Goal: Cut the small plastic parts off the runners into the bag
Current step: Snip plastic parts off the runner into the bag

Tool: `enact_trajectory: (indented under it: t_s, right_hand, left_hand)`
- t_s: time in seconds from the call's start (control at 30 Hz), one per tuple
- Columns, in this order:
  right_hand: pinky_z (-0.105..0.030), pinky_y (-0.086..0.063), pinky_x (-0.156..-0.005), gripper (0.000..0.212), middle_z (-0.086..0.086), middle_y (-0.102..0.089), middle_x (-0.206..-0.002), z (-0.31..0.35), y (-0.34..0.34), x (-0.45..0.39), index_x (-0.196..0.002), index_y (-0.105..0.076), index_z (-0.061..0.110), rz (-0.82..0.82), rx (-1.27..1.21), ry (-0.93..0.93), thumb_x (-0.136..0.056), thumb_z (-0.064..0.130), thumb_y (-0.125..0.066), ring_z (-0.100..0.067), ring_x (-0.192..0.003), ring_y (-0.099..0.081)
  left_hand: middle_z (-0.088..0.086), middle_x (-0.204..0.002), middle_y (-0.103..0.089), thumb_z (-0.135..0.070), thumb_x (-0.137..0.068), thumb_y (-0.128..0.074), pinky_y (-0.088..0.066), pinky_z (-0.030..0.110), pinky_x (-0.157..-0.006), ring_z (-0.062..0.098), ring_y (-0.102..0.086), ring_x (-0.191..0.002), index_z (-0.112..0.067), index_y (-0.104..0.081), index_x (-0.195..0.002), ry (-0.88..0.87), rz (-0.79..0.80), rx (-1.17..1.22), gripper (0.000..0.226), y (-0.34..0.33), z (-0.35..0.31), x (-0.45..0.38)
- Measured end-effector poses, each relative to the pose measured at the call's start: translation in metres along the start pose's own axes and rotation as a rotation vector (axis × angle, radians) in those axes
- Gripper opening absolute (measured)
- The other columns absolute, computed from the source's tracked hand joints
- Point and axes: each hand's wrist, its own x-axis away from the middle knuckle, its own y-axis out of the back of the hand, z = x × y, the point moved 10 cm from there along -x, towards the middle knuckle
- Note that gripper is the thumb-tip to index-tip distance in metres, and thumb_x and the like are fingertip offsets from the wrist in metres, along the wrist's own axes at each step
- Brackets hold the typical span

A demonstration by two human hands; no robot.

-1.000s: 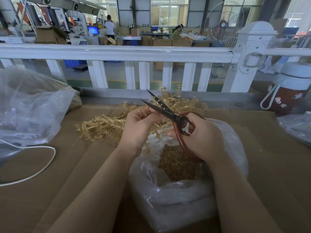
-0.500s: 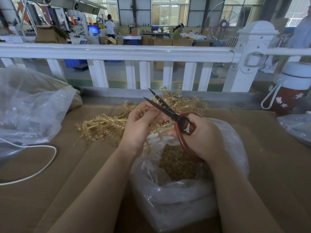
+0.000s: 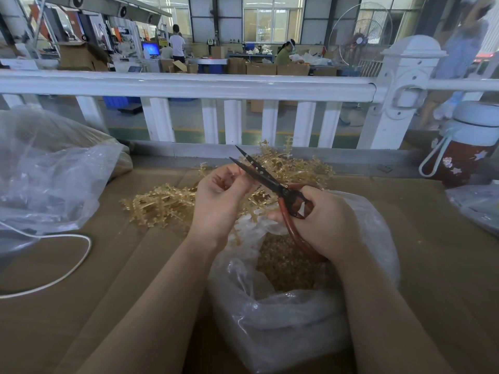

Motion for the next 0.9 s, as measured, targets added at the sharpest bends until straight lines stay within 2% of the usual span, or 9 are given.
enact_trajectory:
  t_s: [0.13, 0.23, 0.37, 0.5, 0.63, 0.73, 0.9]
  right_hand:
    - [-0.010, -0.032, -0.050, 0.049, 0.027, -0.056, -0.067, -0.001, -0.002, 0.000, -0.088, -0.061, 0.043, 0.009, -0.001, -0.002, -0.066, 0.087, -0.059, 0.007, -0.065, -0.056]
    - [-0.011, -0.031, -0.052, 0.053, 0.023, -0.057, -0.066, -0.002, -0.003, 0.000, -0.090, -0.063, 0.037, 0.014, 0.037, 0.004, -0.069, 0.085, -0.059, 0.005, -0.061, -0.054]
    - [-0.014, -0.036, -0.053, 0.056, 0.019, -0.060, -0.068, 0.001, -0.001, 0.000, -0.091, -0.062, 0.037, 0.008, 0.045, 0.019, -0.069, 0.087, -0.054, 0.002, -0.063, -0.056]
    - [-0.010, -0.035, -0.057, 0.044, 0.021, -0.062, -0.079, 0.000, -0.003, 0.000, -0.096, -0.060, 0.039, 0.025, 0.063, 0.020, -0.075, 0.078, -0.064, 0.002, -0.070, -0.056]
    - [-0.012, -0.038, -0.057, 0.048, 0.019, -0.064, -0.078, -0.002, -0.005, 0.000, -0.095, -0.062, 0.036, 0.025, 0.066, 0.016, -0.074, 0.079, -0.062, 0.002, -0.071, -0.056]
    - [-0.010, -0.038, -0.057, 0.051, 0.020, -0.064, -0.078, -0.002, -0.004, 0.000, -0.096, -0.064, 0.036, 0.019, 0.060, 0.008, -0.073, 0.081, -0.063, 0.003, -0.069, -0.056]
    - [-0.010, -0.036, -0.056, 0.064, 0.022, -0.064, -0.077, -0.002, -0.005, -0.001, -0.096, -0.063, 0.040, 0.024, 0.019, -0.003, -0.063, 0.092, -0.048, 0.006, -0.068, -0.054]
  left_hand:
    - [0.006, -0.090, -0.075, -0.003, -0.092, -0.065, -0.054, 0.023, -0.083, 0.016, -0.071, -0.089, -0.013, -0.074, -0.081, 0.012, -0.007, 0.009, 0.018, 0.001, 0.002, -0.001]
    - [0.006, -0.091, -0.076, -0.005, -0.091, -0.066, -0.055, 0.022, -0.082, 0.015, -0.071, -0.089, -0.015, -0.075, -0.082, 0.032, 0.018, 0.002, 0.017, 0.000, 0.004, 0.000]
    - [0.014, -0.095, -0.074, -0.010, -0.090, -0.070, -0.054, 0.030, -0.088, 0.017, -0.066, -0.086, -0.017, -0.077, -0.084, 0.054, 0.047, -0.091, 0.012, -0.001, 0.007, 0.001]
    - [-0.008, -0.078, -0.074, -0.005, -0.089, -0.068, -0.051, 0.016, -0.073, 0.004, -0.065, -0.075, -0.028, -0.078, -0.074, 0.032, 0.109, -0.126, 0.030, -0.008, 0.004, 0.002]
    - [-0.011, -0.074, -0.072, -0.004, -0.090, -0.067, -0.049, 0.013, -0.070, 0.002, -0.064, -0.070, -0.030, -0.077, -0.072, 0.022, 0.120, -0.133, 0.033, -0.009, 0.003, 0.003]
    - [-0.006, -0.075, -0.071, -0.001, -0.089, -0.067, -0.050, 0.016, -0.070, 0.006, -0.061, -0.069, -0.025, -0.075, -0.079, 0.013, 0.104, -0.113, 0.027, -0.007, 0.003, 0.003]
    - [0.016, -0.085, -0.071, 0.001, -0.088, -0.065, -0.054, 0.024, -0.076, 0.018, -0.063, -0.076, -0.020, -0.074, -0.085, -0.029, 0.070, -0.095, 0.023, -0.003, 0.002, 0.002]
